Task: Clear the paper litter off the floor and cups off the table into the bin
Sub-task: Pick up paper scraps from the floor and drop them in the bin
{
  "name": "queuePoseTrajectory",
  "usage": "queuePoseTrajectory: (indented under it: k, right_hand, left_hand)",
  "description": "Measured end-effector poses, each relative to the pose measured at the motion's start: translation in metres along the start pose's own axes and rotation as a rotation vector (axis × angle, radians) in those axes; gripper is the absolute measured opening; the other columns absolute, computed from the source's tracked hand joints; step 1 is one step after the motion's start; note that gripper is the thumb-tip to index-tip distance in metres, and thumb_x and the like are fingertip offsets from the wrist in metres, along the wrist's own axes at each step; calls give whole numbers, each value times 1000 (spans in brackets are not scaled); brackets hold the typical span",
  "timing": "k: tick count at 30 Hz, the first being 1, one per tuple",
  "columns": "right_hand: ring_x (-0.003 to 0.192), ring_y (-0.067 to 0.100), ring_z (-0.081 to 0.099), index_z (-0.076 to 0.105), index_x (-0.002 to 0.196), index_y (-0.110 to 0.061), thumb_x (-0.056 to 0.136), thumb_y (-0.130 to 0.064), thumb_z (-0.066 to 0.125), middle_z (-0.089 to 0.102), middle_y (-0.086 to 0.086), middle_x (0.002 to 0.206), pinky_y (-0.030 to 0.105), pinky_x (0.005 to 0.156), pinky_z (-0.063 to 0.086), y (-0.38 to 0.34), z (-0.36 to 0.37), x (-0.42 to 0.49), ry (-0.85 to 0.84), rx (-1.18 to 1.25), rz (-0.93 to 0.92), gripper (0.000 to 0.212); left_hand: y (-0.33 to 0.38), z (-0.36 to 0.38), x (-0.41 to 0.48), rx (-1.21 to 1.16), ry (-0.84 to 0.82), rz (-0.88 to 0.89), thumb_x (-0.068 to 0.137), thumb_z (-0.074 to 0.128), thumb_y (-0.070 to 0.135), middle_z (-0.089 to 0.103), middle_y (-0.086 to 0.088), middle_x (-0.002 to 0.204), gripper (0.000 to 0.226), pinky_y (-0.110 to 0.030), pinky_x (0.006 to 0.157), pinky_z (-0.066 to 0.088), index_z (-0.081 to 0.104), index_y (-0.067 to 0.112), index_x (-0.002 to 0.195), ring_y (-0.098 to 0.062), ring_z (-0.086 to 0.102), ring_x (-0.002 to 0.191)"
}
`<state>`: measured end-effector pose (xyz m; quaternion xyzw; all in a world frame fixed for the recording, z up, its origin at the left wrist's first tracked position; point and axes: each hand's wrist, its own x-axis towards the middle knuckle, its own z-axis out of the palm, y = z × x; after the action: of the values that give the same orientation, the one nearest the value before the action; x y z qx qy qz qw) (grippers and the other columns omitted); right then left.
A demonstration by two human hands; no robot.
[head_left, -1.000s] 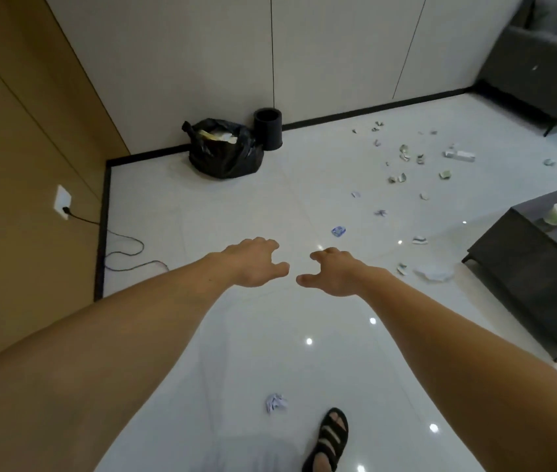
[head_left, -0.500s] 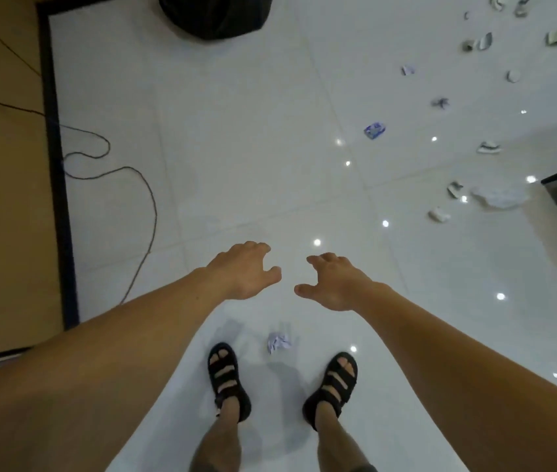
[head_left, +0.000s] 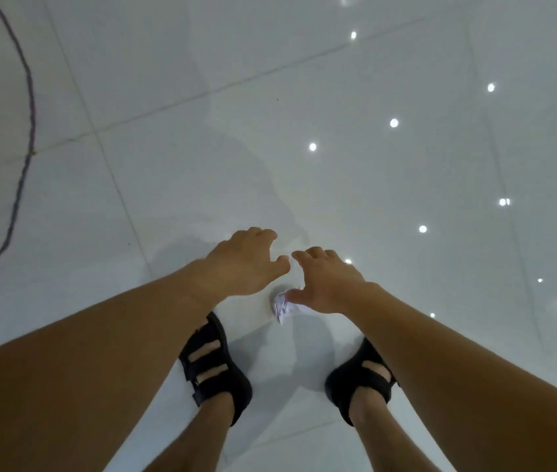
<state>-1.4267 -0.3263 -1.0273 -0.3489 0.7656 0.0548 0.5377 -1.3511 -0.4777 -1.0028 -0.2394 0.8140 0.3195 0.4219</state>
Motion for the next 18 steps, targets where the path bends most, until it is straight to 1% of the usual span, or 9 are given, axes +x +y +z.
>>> queuePoseTrajectory:
  k: [2,5,8,11,14,16,18]
  right_hand:
    - [137,27,34,23,151,-26,82,-58,64,33,3,151,45,105,39,11,30,18,-20,-30,-11,85]
    - [133,27,37,20,150,-30,78,-52,69,32,2,150,43,100,43,26,65,35,-25,-69,-10,90]
    - [124,26,42,22,148,-30,77,-46,71,34,2,144,39,92,48,34,91,47,25,-90,0,87]
    - [111,25,47,30,142,-26,81,-38,68,35,3,136,35,81,50,32,114,60,100,-115,-6,72]
    - [102,26,49,43,131,-18,89,-28,59,38,5,130,31,69,45,30,130,70,158,-82,7,46]
    - [94,25,52,52,120,-14,90,-23,55,45,5,120,31,65,43,31,129,70,217,44,44,31]
    - [85,23,53,56,110,-14,88,-22,56,50,3,106,30,61,40,32,117,63,308,200,76,23]
  left_hand:
    - [-12,24,18,-19,-21,7,92,40,56,31,1,153,66,-39,108,31,28,23,148,-20,32,138]
    - [-26,51,35,-27,-46,16,94,39,53,28,1,155,64,-38,109,29,27,22,149,-20,29,139]
    - [-33,63,47,-34,-51,19,95,40,52,28,1,155,64,-36,108,28,25,22,149,-20,28,139]
    - [-38,66,57,-29,-41,30,94,40,51,28,2,154,63,-36,107,29,26,23,149,-19,28,139]
    - [-39,64,64,11,-41,39,94,40,51,28,2,154,63,-36,106,30,25,23,149,-19,29,138]
    - [-37,63,64,24,-42,49,94,40,50,29,2,154,63,-36,106,30,26,23,149,-19,30,138]
    - [-31,61,59,2,-31,50,94,41,51,30,2,153,62,-34,105,31,28,22,148,-19,32,137]
